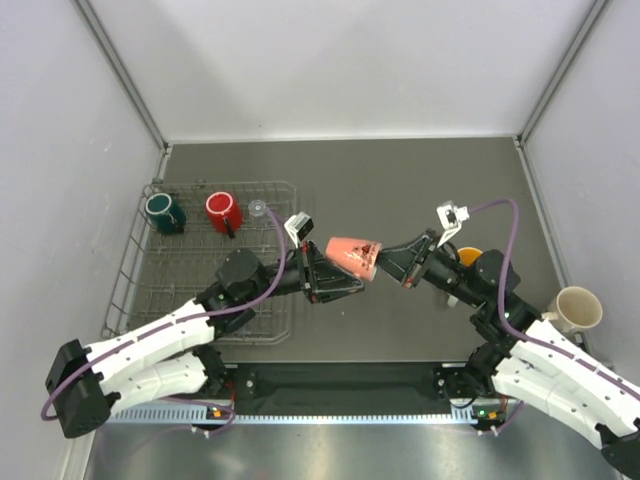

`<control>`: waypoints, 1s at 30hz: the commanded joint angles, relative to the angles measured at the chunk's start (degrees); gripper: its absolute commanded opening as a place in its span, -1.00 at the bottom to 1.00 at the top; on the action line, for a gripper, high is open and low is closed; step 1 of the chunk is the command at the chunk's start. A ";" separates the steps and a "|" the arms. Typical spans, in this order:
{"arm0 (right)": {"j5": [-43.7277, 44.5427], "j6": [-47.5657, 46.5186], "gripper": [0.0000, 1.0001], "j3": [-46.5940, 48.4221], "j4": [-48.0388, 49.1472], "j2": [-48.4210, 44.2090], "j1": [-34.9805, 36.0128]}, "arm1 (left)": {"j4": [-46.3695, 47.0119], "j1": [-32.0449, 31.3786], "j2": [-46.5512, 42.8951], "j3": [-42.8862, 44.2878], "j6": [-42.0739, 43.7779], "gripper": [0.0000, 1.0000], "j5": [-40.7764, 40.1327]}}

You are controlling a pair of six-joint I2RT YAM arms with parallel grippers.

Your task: Load the cups into the dish rack

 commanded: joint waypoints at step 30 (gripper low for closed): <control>22.34 -1.29 0.63 11.84 -55.46 -14.87 0.74 | -91.71 13.94 2.93 39.51 55.53 -1.00 -62.24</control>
